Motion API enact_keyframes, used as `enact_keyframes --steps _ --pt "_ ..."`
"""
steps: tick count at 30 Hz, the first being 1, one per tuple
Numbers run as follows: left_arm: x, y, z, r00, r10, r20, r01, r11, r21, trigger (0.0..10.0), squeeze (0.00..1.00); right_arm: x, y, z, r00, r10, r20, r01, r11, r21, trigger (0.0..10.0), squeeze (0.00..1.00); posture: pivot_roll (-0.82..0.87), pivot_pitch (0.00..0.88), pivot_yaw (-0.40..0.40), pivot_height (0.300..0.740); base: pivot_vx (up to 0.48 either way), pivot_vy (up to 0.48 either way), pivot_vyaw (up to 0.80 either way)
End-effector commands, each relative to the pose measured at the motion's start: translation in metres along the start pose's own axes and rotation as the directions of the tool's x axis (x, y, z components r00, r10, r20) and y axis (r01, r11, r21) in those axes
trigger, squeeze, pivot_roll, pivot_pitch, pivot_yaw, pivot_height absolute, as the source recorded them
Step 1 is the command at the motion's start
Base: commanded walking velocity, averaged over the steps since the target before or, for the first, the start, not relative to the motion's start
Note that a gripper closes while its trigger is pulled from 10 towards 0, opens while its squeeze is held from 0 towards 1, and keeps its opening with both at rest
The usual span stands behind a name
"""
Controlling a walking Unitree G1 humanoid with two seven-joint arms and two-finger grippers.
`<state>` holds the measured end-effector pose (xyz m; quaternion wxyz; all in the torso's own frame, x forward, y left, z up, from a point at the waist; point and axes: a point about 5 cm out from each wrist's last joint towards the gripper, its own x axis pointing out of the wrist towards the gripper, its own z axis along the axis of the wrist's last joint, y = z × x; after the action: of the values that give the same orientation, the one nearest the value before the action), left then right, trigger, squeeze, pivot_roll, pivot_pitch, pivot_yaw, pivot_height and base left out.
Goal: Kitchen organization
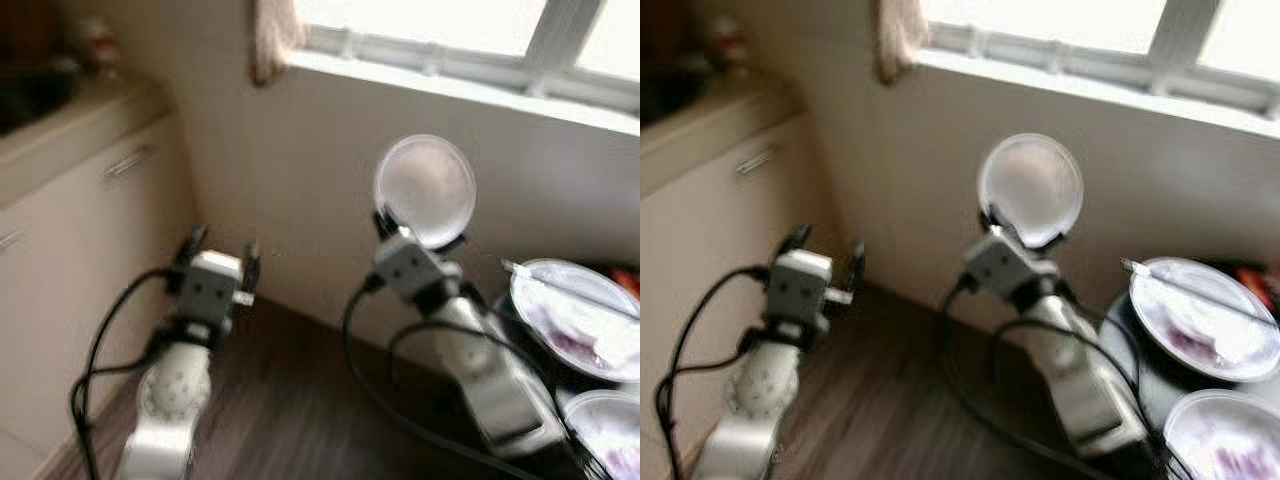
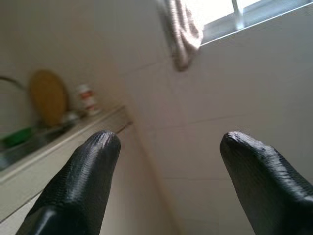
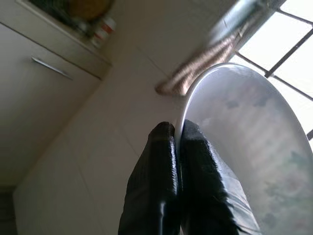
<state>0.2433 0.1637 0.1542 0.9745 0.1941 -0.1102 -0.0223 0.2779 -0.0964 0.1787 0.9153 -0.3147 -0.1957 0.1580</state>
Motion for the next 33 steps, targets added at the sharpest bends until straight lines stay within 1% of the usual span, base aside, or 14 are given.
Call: enact_keyframes --steps 1,6,11,15,17,19,22,31,33 --pt "0.0012 -0.0064 0.0063 0.999 -0.016 0.027 0.017 1.0 -0.021 10.0 0.0 -0.0009 -0.0082 -0.0006 1.0 -0.017 0.004 0.017 0.999 -0.038 0.0 0.0 0.08 0.0 -0.078 0.74 0.0 0.0 0.8" --pt "0.0005 -0.0062 0.0094 0.999 -0.02 0.049 0.021 0.999 -0.04 10.0 0.0 -0.0009 -0.008 -0.0007 1.0 -0.016 0.006 0.016 0.999 -0.039 0.0 0.0 0.08 0.0 -0.079 0.74 0.0 0.0 0.8" --pt "0.0004 -0.0028 0.0125 0.998 -0.007 0.068 0.012 0.998 -0.065 10.0 0.0 -0.0006 -0.0069 -0.0015 1.0 -0.012 0.005 0.012 0.999 -0.035 0.0 0.0 0.09 0.0 -0.079 0.74 0.0 0.0 0.8" --pt "0.0004 -0.0019 0.0135 0.997 -0.004 0.074 0.01 0.997 -0.073 10.0 0.0 -0.0005 -0.0059 -0.0015 1.0 -0.009 0.006 0.01 1.0 -0.024 0.0 0.0 0.09 0.0 -0.079 0.74 0.267 0.0 0.8" --pt "0.0004 -0.0017 0.0137 0.997 -0.004 0.076 0.01 0.997 -0.077 10.0 0.0 -0.0006 -0.0063 -0.0016 1.0 -0.018 0.005 0.018 1.0 0.008 0.0 0.0 0.09 0.0 -0.079 0.74 0.326 0.0 0.8" --pt "0.0004 -0.0016 0.0137 0.997 -0.005 0.076 0.011 0.997 -0.08 10.0 0.0 -0.0004 -0.0067 -0.0013 1.0 -0.02 0.007 0.02 1.0 0.01 0.0 0.0 0.09 0.0 -0.079 0.74 0.332 0.0 0.66" --pt "0.0004 -0.0014 0.0138 0.997 -0.007 0.076 0.013 0.997 -0.081 10.0 0.0 0.0001 -0.0094 -0.0017 0.999 -0.045 0.0 0.045 0.998 0.045 0.0 0.0 0.09 0.0 -0.078 0.74 0.328 0.0 0.0" --pt "0.0004 -0.0016 0.0141 0.997 -0.011 0.077 0.018 0.996 -0.09 10.0 0.0 0.0003 -0.009 -0.0018 0.999 -0.047 0.002 0.046 0.997 0.054 0.0 0.0 0.09 0.0 -0.078 0.74 0.329 0.0 0.0" --pt "0.0005 -0.0017 0.0141 0.997 -0.013 0.077 0.02 0.996 -0.09 10.0 0.0 0.0004 -0.0085 -0.0019 0.999 -0.038 0.003 0.038 0.999 0.036 0.0 0.0 0.09 0.0 -0.078 0.74 0.334 0.0 0.0"
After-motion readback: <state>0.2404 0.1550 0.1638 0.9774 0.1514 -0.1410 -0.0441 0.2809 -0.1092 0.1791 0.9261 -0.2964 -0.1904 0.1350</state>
